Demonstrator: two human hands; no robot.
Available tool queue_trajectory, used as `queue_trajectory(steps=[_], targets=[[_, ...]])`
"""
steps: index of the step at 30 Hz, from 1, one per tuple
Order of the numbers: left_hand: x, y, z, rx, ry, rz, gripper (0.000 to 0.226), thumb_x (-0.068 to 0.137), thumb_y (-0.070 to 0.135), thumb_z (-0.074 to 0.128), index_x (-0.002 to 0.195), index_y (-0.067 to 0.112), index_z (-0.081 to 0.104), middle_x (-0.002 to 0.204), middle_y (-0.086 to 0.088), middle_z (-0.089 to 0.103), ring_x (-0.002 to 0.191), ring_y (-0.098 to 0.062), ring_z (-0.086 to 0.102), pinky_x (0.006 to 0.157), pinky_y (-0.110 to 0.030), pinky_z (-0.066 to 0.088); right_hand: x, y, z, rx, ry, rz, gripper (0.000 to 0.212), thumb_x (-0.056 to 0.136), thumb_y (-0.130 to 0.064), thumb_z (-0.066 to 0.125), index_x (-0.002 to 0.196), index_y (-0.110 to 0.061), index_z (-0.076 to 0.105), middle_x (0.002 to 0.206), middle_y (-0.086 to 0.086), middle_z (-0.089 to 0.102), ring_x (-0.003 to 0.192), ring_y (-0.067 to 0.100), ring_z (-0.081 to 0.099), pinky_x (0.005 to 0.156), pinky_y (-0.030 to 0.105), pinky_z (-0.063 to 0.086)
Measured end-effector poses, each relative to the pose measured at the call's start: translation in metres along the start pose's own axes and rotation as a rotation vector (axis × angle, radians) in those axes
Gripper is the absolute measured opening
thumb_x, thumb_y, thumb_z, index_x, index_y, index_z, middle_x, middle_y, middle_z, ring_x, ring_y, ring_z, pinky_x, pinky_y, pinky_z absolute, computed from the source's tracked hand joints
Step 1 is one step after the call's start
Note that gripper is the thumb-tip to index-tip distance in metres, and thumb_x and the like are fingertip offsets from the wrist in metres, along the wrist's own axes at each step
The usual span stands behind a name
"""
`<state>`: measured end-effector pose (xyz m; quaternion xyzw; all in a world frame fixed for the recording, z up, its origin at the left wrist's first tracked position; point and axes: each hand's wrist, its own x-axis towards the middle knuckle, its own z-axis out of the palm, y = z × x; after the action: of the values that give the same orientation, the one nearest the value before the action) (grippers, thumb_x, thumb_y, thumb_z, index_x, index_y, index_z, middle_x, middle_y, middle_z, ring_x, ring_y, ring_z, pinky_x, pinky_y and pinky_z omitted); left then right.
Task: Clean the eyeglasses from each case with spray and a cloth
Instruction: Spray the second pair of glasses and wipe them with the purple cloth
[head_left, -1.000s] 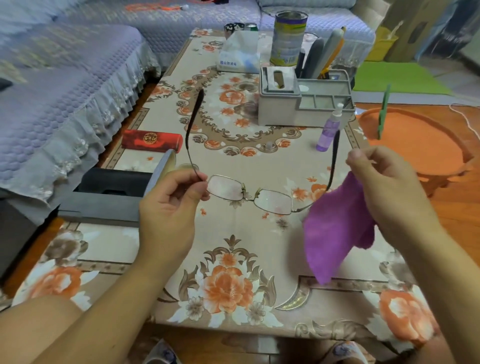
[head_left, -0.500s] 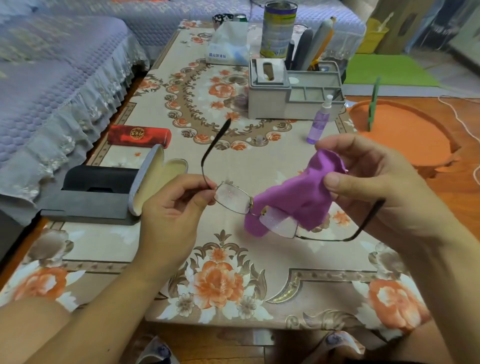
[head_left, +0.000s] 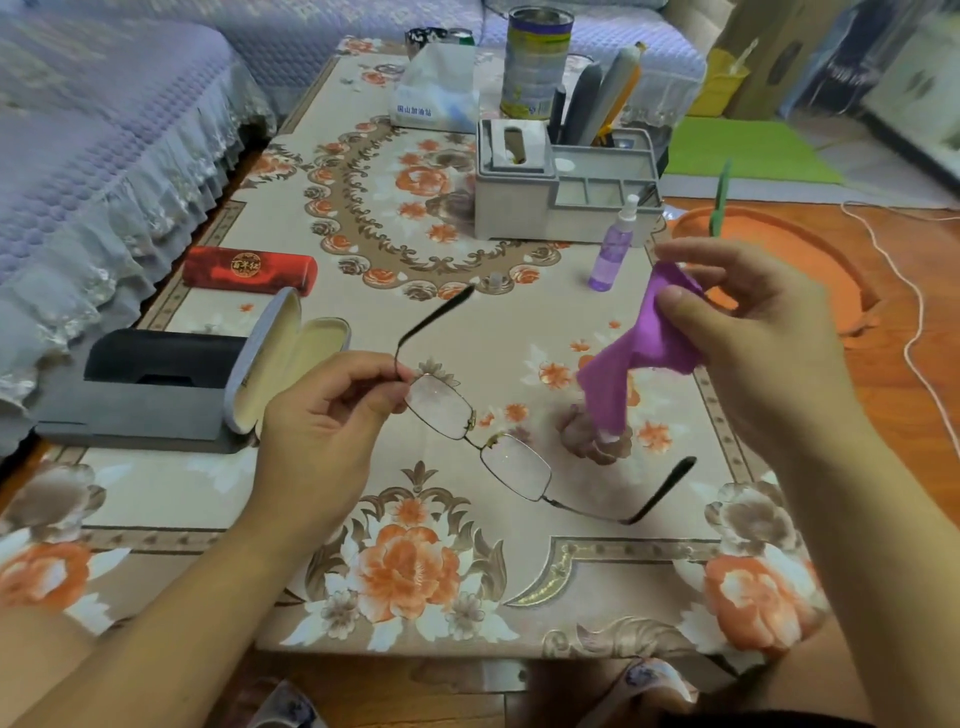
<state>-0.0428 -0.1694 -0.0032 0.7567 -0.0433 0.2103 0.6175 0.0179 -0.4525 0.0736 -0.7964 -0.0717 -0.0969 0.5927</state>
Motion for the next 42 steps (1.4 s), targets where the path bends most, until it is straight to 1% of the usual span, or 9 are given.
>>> queue_trajectory(steps=[8, 11, 14, 17, 20, 24, 32, 35, 42], targets=[[0.003, 0.006, -0.005, -0.002, 0.01, 0.014, 0.028, 0.09, -0.003, 0.066, 0.094, 0.024, 0.07, 0.085, 0.011, 0.073, 0.081, -0.009, 0.069, 0.08, -0.017, 0.053, -0.011, -0.014, 0.003, 0.255, -0.142, 0.239, 0.037, 0.099, 0.001, 0.053, 0.079, -0.026, 0.067, 0.072, -0.001, 0.057, 0.06, 0.011, 0.046, 0.052, 0.021, 0.038], [0.005, 0.007, -0.01, -0.013, -0.004, 0.004, 0.022, 0.088, 0.002, 0.067, 0.094, 0.023, 0.07, 0.085, 0.005, 0.073, 0.08, -0.013, 0.07, 0.08, -0.019, 0.054, -0.011, 0.008, 0.024, 0.022, -0.106, 0.315, 0.033, 0.097, 0.004, 0.053, 0.078, -0.02, 0.064, 0.071, 0.005, 0.057, 0.065, 0.02, 0.051, 0.055, 0.023, 0.039], [0.005, 0.005, -0.014, 0.001, -0.033, -0.016, 0.024, 0.089, -0.002, 0.067, 0.093, 0.022, 0.071, 0.084, 0.002, 0.073, 0.079, -0.017, 0.07, 0.08, -0.021, 0.055, -0.001, 0.048, 0.026, -0.67, -0.177, 0.282, 0.018, 0.096, -0.004, 0.056, 0.098, -0.017, 0.068, 0.096, 0.003, 0.061, 0.075, 0.014, 0.053, 0.066, 0.013, 0.041], [0.004, 0.003, -0.015, 0.033, -0.06, -0.016, 0.031, 0.089, -0.005, 0.067, 0.093, 0.025, 0.072, 0.087, 0.003, 0.073, 0.08, -0.019, 0.07, 0.08, -0.019, 0.055, 0.002, 0.066, 0.004, -1.127, -0.177, 0.211, 0.031, 0.092, -0.012, 0.063, 0.122, -0.018, 0.064, 0.124, 0.013, 0.045, 0.107, 0.036, 0.048, 0.089, 0.038, 0.046], [0.006, 0.004, -0.018, 0.054, -0.082, -0.002, 0.039, 0.089, -0.001, 0.068, 0.09, 0.038, 0.074, 0.089, 0.008, 0.074, 0.082, -0.018, 0.07, 0.082, -0.021, 0.056, 0.003, 0.051, -0.004, -0.974, -0.161, 0.172, 0.009, 0.091, -0.024, 0.071, 0.097, -0.019, 0.066, 0.108, 0.007, 0.059, 0.098, 0.028, 0.057, 0.073, 0.033, 0.044], [0.009, 0.005, -0.02, 0.067, -0.086, 0.014, 0.034, 0.089, 0.004, 0.068, 0.091, 0.038, 0.073, 0.087, 0.007, 0.074, 0.082, -0.02, 0.07, 0.082, -0.024, 0.056, -0.022, 0.047, 0.018, -0.9, -0.631, 0.323, 0.025, 0.09, -0.038, 0.072, 0.087, -0.015, 0.061, 0.08, -0.001, 0.064, 0.065, 0.011, 0.054, 0.052, 0.023, 0.036], [0.004, 0.005, -0.016, 0.104, -0.11, -0.007, 0.027, 0.089, -0.003, 0.068, 0.092, 0.023, 0.072, 0.089, 0.005, 0.073, 0.082, -0.017, 0.069, 0.082, -0.022, 0.055, -0.014, 0.097, 0.022, -0.926, -0.65, 0.126, 0.029, 0.077, -0.034, 0.084, 0.092, -0.033, 0.058, 0.087, -0.016, 0.047, 0.089, 0.017, 0.051, 0.064, 0.014, 0.031], [0.006, 0.005, -0.016, 0.105, -0.109, -0.001, 0.027, 0.089, -0.004, 0.068, 0.092, 0.023, 0.072, 0.089, 0.004, 0.072, 0.081, -0.017, 0.069, 0.082, -0.023, 0.055, -0.012, 0.104, 0.03, -0.863, -0.618, 0.046, 0.033, 0.073, -0.047, 0.084, 0.09, -0.04, 0.057, 0.093, -0.017, 0.045, 0.094, 0.016, 0.042, 0.079, 0.03, 0.036], [0.003, 0.005, -0.018, 0.092, -0.118, -0.004, 0.027, 0.089, -0.004, 0.067, 0.093, 0.023, 0.072, 0.089, 0.003, 0.072, 0.083, -0.019, 0.069, 0.083, -0.024, 0.055, -0.008, 0.08, 0.035, -0.823, -0.642, -0.058, 0.008, 0.085, -0.017, 0.07, 0.077, -0.017, 0.067, 0.079, 0.001, 0.063, 0.078, 0.022, 0.057, 0.074, 0.041, 0.049]])
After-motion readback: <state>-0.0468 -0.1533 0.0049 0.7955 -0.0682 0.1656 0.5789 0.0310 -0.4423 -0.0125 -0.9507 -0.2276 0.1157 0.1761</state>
